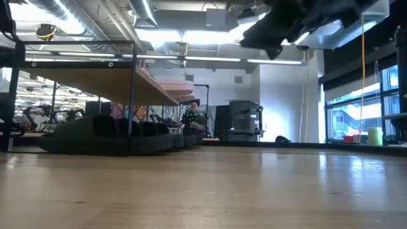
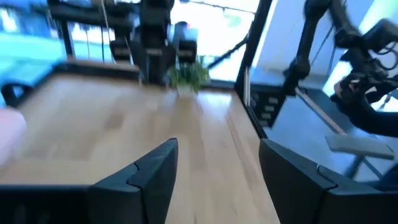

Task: Pick and place slides into the shelf
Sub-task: Return to Home Position

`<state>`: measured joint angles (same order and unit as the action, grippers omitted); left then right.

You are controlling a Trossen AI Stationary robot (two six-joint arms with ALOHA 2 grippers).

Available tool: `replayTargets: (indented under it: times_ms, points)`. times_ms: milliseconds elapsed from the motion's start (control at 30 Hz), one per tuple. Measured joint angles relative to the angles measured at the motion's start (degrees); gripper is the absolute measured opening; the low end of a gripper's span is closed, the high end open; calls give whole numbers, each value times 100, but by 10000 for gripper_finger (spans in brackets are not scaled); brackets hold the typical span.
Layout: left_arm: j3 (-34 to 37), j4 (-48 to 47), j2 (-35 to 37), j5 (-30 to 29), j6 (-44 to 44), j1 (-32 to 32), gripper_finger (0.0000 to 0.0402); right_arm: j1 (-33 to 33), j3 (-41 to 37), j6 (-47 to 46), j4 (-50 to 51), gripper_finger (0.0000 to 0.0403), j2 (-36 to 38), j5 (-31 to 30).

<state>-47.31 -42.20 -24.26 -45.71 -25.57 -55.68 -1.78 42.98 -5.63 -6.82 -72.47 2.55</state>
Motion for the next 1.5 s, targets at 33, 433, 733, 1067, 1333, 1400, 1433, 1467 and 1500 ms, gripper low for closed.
replayTargets:
  times_ms: [33,433,733,1067,1333,1400,1433,1467,1500]
  points:
    - [66,152,101,-69,204,0,217,0,-144,28,-66,125,183,-6]
    - [1284,579,1123,-2786,469,2,217,233,-1283,160,-267,125,1970,-41]
    - [1945,471,2016,-2739,188,4,217,546,-2313,140,-510,125,3019,-189]
    - [2156,1187,2405,-1711,588,7,217,1134,-2851,186,-643,125,3812,-109]
    - [2902,4107,2403,298,2773,155,217,1461,-2876,164,-886,125,3889,-8]
    - [2983,4101,2403,-64,2698,330,217,1493,-2876,160,-931,125,3889,35]
    - [3020,4139,2403,-111,2631,449,217,1493,-2876,145,-935,125,3889,48]
    - [3051,4176,2403,-105,2626,577,217,1493,-2876,145,-931,125,3889,50]
    - [3076,4186,2390,-69,2613,709,217,1493,-2876,144,-934,125,3889,52]
